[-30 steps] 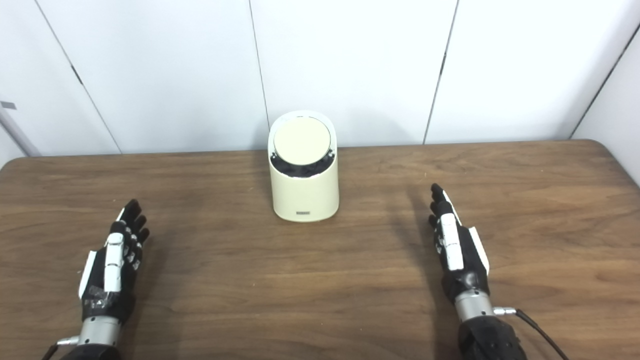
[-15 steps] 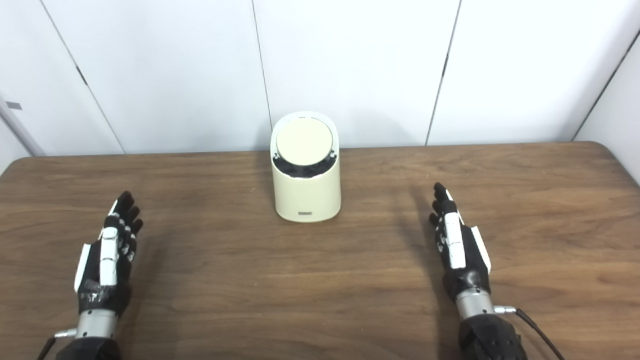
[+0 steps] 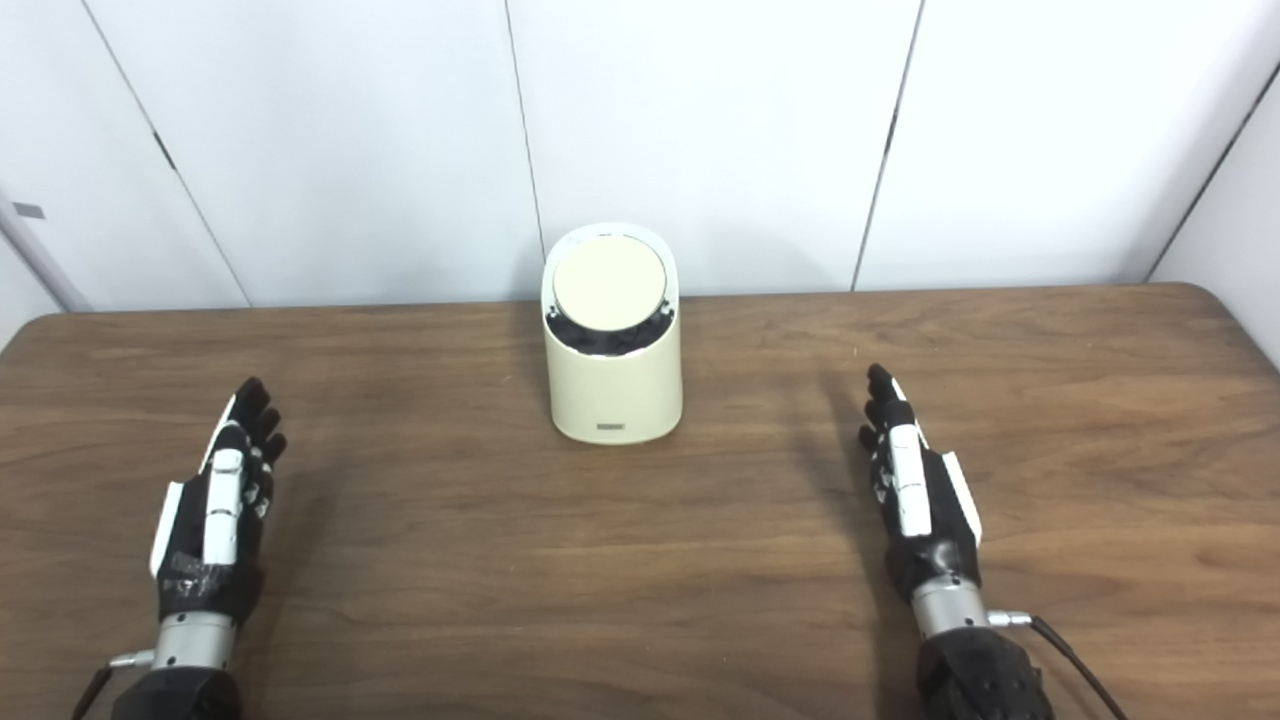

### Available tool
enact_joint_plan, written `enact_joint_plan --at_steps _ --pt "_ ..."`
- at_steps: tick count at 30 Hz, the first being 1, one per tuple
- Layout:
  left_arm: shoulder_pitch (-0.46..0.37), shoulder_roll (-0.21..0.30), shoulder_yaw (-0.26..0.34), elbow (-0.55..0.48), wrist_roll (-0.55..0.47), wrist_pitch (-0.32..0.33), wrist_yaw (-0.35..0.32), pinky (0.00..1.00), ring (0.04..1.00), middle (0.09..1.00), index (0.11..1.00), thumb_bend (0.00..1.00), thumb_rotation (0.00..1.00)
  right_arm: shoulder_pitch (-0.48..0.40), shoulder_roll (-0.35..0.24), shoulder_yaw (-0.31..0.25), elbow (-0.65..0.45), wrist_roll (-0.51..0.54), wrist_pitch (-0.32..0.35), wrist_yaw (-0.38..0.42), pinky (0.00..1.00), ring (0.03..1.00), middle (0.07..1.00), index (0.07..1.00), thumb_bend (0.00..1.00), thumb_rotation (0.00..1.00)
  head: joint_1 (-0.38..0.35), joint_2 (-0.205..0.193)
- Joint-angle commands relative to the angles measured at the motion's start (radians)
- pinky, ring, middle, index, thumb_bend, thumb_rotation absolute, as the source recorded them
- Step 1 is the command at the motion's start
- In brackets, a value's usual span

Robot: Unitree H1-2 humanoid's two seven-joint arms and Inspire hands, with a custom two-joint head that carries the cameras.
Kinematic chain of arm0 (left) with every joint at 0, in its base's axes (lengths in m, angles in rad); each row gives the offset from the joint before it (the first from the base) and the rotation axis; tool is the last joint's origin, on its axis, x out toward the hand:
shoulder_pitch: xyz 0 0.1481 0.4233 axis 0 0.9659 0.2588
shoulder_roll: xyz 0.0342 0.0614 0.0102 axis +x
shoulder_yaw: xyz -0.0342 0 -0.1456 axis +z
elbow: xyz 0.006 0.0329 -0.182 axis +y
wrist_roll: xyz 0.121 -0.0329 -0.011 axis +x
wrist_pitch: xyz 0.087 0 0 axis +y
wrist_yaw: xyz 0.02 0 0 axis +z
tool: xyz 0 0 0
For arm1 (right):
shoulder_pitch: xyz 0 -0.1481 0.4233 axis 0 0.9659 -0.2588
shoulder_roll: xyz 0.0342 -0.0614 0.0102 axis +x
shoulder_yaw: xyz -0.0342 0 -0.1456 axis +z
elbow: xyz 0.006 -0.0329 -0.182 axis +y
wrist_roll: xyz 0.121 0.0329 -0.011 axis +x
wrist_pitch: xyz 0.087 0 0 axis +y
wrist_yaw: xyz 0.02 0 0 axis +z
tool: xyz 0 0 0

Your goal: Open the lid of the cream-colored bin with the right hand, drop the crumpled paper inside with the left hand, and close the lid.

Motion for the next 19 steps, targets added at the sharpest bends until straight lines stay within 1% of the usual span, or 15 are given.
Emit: enact_joint_plan --at_steps 1,5,11,15,19 --pt "0.025 -0.016 -0.005 0.065 -0.001 -0.018 0.001 1.00 1.000 1.000 0.986 0.47 0.90 -0.030 -0.005 -0.004 -0.014 0.009 -0.026 -0.002 1.00 1.000 0.989 0.946 0.53 1.00 -0.001 0.001" --pt "0.023 -0.016 -0.005 0.064 -0.008 -0.004 -0.001 1.00 1.000 1.000 0.985 0.47 0.90 -0.033 -0.007 -0.005 -0.010 0.013 -0.031 0.001 1.00 1.000 0.994 0.948 0.51 1.00 -0.001 0.000" --pt "0.021 -0.024 -0.002 0.057 -0.028 0.028 0.000 1.00 1.000 1.000 0.987 0.47 0.89 -0.038 -0.010 -0.006 -0.002 0.007 -0.033 -0.002 1.00 1.000 0.990 0.949 0.52 1.00 0.001 0.000" --pt "0.018 -0.023 -0.001 0.062 -0.039 0.032 -0.007 1.00 1.000 1.000 0.990 0.48 0.87 -0.039 -0.013 -0.004 0.002 0.003 -0.040 -0.001 1.00 1.000 0.990 0.949 0.52 1.00 0.001 -0.001" --pt "0.016 -0.022 -0.003 0.064 -0.043 0.037 -0.010 1.00 1.000 1.000 0.992 0.46 0.87 -0.040 -0.015 -0.007 0.006 0.004 -0.045 -0.002 1.00 1.000 0.990 0.952 0.52 1.00 0.000 0.000"
